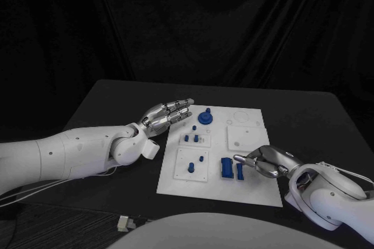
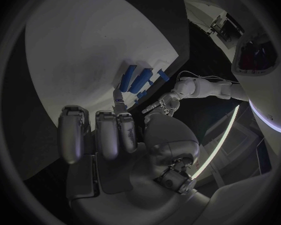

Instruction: Assemble the parts on the task board

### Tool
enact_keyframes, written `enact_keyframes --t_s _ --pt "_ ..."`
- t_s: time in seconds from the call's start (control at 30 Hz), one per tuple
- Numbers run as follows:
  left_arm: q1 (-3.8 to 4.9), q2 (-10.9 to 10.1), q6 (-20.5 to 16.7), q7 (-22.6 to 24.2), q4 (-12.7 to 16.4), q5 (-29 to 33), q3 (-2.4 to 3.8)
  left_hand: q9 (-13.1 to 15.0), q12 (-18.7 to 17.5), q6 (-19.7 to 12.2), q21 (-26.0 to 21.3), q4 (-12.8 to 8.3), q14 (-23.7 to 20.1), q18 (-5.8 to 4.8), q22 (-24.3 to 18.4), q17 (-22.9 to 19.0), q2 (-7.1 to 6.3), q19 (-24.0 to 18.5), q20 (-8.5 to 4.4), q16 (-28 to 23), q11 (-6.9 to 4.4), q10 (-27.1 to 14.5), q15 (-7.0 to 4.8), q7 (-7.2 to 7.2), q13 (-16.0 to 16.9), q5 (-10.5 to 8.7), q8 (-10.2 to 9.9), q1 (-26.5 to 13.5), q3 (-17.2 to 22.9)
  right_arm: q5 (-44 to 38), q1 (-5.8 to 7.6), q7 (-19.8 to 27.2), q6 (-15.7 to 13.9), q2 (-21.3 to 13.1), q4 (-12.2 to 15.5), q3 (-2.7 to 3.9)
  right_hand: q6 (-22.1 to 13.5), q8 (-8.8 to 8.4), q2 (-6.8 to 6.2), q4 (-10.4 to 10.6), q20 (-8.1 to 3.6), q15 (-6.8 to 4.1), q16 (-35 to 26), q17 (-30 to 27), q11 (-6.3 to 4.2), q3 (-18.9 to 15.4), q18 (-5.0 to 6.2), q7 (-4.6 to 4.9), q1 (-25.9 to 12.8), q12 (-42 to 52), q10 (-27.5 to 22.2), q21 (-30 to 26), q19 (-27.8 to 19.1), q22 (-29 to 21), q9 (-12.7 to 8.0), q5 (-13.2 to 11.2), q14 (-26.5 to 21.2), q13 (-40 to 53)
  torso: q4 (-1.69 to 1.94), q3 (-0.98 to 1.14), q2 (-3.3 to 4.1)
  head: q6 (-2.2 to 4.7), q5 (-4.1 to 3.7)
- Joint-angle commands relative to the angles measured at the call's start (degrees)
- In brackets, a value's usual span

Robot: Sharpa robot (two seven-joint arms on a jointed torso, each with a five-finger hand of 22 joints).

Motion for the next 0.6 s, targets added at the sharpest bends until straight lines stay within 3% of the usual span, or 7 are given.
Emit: enact_keyframes --t_s 0.03,0.23,0.6 --pt "0.06 0.1 0.9 2.7 0.1 0.3 0.06 -0.1 -0.1 -0.2 0.2 -0.1 0.0 0.83 -0.1 0.0 0.04 -0.1 0.25 -0.1 0.24 0.1 0.34 0.01 0.0 0.18 -0.1 0.6 0.3 -5.3 -0.24 0.5 -4.3 -0.4 0.8 -0.05 -0.3 0.11 0.02 -0.1 0.48 0.38 0.1 5.6 0.41 -1.6 -0.70 0.02 1.0 0.2 6.0 0.4 3.2 13.0 0.0 0.0 4.4 15.1 -0.02 0.00 0.02 0.00 0.04" --pt "0.05 0.1 0.9 2.6 0.0 0.3 0.06 -0.1 0.0 -0.2 0.1 -0.1 0.0 0.82 -0.1 0.0 0.12 -0.1 0.30 -0.1 0.35 0.1 0.42 0.08 0.0 0.22 -0.1 0.7 0.5 -5.6 -0.23 2.9 -7.9 -1.4 1.9 -0.05 0.4 0.52 0.22 0.0 0.54 0.37 0.4 6.3 0.33 -1.6 -0.83 -0.09 1.2 0.2 6.0 1.0 3.5 13.2 -0.2 0.0 4.6 15.1 -0.05 0.00 0.03 0.00 -0.01" --pt "0.05 0.2 1.0 2.4 -0.1 0.3 0.06 0.0 -0.1 -0.2 0.1 -0.1 0.0 0.81 -0.1 0.0 0.16 -0.1 0.34 -0.1 0.39 0.1 0.46 0.12 0.0 0.23 -0.1 0.7 0.5 -3.3 -0.23 3.9 -7.2 -1.4 1.9 -0.04 0.9 0.81 0.70 0.2 0.55 0.34 0.5 6.5 0.25 -1.7 -0.85 -0.20 0.9 0.2 6.0 1.1 3.5 13.3 -0.4 0.0 4.6 15.1 -0.07 -0.01 0.00 0.00 0.04"
